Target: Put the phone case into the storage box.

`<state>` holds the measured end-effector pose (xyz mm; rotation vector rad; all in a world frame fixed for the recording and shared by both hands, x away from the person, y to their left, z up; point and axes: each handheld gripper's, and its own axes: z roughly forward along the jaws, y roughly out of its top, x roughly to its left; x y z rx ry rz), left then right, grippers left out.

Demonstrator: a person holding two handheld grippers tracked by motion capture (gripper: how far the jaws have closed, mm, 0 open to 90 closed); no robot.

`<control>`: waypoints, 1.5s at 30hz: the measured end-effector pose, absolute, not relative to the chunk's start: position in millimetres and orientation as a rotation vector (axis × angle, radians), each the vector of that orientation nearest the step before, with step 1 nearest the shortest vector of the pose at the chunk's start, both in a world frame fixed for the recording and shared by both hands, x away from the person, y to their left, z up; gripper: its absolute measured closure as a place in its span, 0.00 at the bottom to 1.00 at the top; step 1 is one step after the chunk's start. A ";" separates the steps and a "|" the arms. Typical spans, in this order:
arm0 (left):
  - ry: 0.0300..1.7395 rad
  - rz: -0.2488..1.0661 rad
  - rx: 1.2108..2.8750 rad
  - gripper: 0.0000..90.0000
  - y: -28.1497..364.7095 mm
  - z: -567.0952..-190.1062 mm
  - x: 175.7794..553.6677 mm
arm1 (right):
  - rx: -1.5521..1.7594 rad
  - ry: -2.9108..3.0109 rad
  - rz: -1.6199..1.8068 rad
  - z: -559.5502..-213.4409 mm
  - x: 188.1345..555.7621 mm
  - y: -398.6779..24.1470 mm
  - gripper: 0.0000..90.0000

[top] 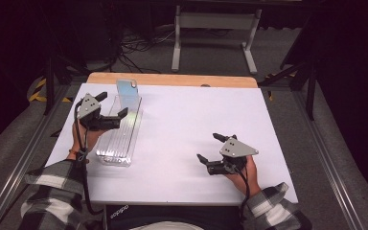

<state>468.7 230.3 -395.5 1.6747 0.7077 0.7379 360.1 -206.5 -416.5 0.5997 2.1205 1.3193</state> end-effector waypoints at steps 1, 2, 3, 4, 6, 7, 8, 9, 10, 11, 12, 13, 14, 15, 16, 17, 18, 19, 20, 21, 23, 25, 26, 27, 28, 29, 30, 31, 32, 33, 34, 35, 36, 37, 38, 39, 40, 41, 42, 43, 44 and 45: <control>0.704 0.739 1.677 0.05 229.9 -395.1 468.1 | 0.599 2.119 1.320 -416.6 360.0 -206.3 0.14; 0.700 0.735 1.679 0.04 230.2 -394.6 467.4 | 0.599 2.121 1.320 -416.5 360.0 -206.4 0.14; 0.700 0.732 1.677 0.04 230.3 -394.1 466.3 | 0.599 2.122 1.320 -416.5 360.1 -206.4 0.14; 0.697 0.734 1.673 0.04 230.3 -394.0 465.7 | 0.598 2.122 1.319 -416.5 360.1 -206.4 0.14; 0.696 0.729 1.669 0.04 230.2 -393.5 464.0 | 0.597 2.122 1.320 -416.3 359.9 -206.4 0.14; 0.695 0.727 1.671 0.04 230.4 -393.3 463.2 | 0.597 2.122 1.319 -416.3 360.0 -206.3 0.14; 0.694 0.728 1.675 0.04 230.3 -393.1 462.4 | 0.596 2.122 1.319 -416.2 360.0 -206.3 0.14; 0.692 0.729 1.673 0.04 230.1 -393.1 461.6 | 0.596 2.121 1.320 -416.2 360.0 -206.4 0.14; 0.689 0.728 1.670 0.04 230.1 -393.1 461.1 | 0.596 2.121 1.320 -416.1 360.0 -206.4 0.14; 0.688 0.728 1.668 0.04 230.1 -392.9 460.2 | 0.595 2.121 1.319 -416.1 359.9 -206.3 0.14; 0.685 0.729 1.675 0.04 230.5 -392.3 459.2 | 0.595 2.122 1.320 -416.1 359.8 -206.3 0.14; 0.684 0.729 1.677 0.04 230.6 -392.0 458.7 | 0.595 2.121 1.319 -416.0 359.8 -206.3 0.14; 0.682 0.726 1.678 0.04 230.7 -391.9 457.9 | 0.596 2.119 1.319 -416.1 359.8 -206.2 0.14; 0.682 0.726 1.678 0.04 230.7 -391.9 457.9 | 0.595 2.118 1.317 -416.0 359.7 -206.2 0.14; 0.677 0.727 1.680 0.04 230.1 -391.9 457.1 | 0.595 2.117 1.318 -416.0 359.7 -206.2 0.14; 0.674 0.732 1.684 0.04 230.1 -391.7 456.8 | 0.595 2.118 1.318 -415.9 359.6 -206.2 0.14; 0.670 0.726 1.684 0.04 230.2 -391.0 455.3 | 0.595 2.118 1.318 -415.9 359.6 -206.2 0.14; 0.670 0.726 1.684 0.04 230.2 -391.0 455.3 | 0.593 2.118 1.318 -415.9 359.6 -206.1 0.14; 0.665 0.725 1.685 0.04 230.0 -390.4 453.8 | 0.591 2.117 1.317 -415.9 359.6 -206.0 0.14; 0.665 0.725 1.685 0.04 230.0 -390.4 453.8 | 0.591 2.118 1.318 -415.9 359.5 -206.0 0.14; 0.661 0.719 1.685 0.04 229.1 -390.0 451.9 | 0.592 2.117 1.316 -415.8 359.4 -205.9 0.14; 0.658 0.717 1.686 0.05 228.8 -389.9 451.3 | 0.591 2.116 1.316 -415.7 359.5 -206.0 0.14; 0.652 0.720 1.687 0.05 228.1 -389.6 450.5 | 0.591 2.116 1.317 -415.7 359.5 -206.1 0.14; 0.650 0.721 1.687 0.05 227.8 -389.5 450.1 | 0.591 2.117 1.316 -415.7 359.4 -206.0 0.14; 0.647 0.718 1.686 0.05 227.3 -389.5 449.6 | 0.590 2.117 1.315 -415.7 359.4 -206.0 0.14; 0.647 0.719 1.688 0.05 227.1 -389.4 449.2 | 0.590 2.117 1.315 -415.6 359.4 -206.0 0.14; 0.648 0.718 1.685 0.05 226.6 -389.3 448.6 | 0.589 2.116 1.316 -415.6 359.3 -206.0 0.14; 0.642 0.718 1.689 0.05 226.8 -388.9 448.1 | 0.590 2.116 1.317 -415.5 359.2 -206.0 0.14; 0.640 0.722 1.692 0.05 226.6 -388.7 447.4 | 0.590 2.116 1.316 -415.4 359.2 -206.1 0.14; 0.642 0.717 1.689 0.05 226.2 -388.7 446.5 | 0.589 2.116 1.316 -415.4 359.1 -206.2 0.14; 0.642 0.717 1.689 0.05 226.2 -388.7 446.5 | 0.590 2.116 1.315 -415.3 359.1 -206.1 0.14; 0.638 0.718 1.687 0.05 226.1 -388.6 445.6 | 0.590 2.115 1.316 -415.3 359.0 -206.1 0.14; 0.638 0.718 1.687 0.05 226.1 -388.6 445.6 | 0.590 2.114 1.315 -415.3 359.1 -206.1 0.14; 0.637 0.715 1.690 0.05 226.4 -388.3 445.0 | 0.591 2.114 1.315 -415.3 359.1 -206.1 0.14; 0.636 0.717 1.688 0.05 226.4 -388.0 444.2 | 0.591 2.113 1.315 -415.3 359.1 -206.1 0.14; 0.635 0.718 1.689 0.05 226.5 -387.7 443.8 | 0.590 2.112 1.315 -415.2 359.0 -206.1 0.15; 0.632 0.715 1.690 0.05 226.6 -387.5 443.5 | 0.588 2.114 1.315 -415.0 358.9 -206.2 0.15; 0.633 0.712 1.688 0.05 226.3 -387.5 443.0 | 0.588 2.112 1.315 -415.0 358.8 -206.1 0.15; 0.632 0.716 1.689 0.05 225.8 -387.4 442.6 | 0.588 2.112 1.316 -415.0 358.7 -206.0 0.15; 0.632 0.716 1.691 0.05 225.6 -387.2 442.2 | 0.588 2.111 1.314 -415.0 358.7 -206.0 0.15; 0.629 0.716 1.687 0.05 225.1 -387.1 441.5 | 0.587 2.112 1.315 -415.0 358.8 -206.0 0.15; 0.627 0.715 1.690 0.05 224.9 -386.7 441.0 | 0.587 2.112 1.315 -415.1 358.8 -206.0 0.15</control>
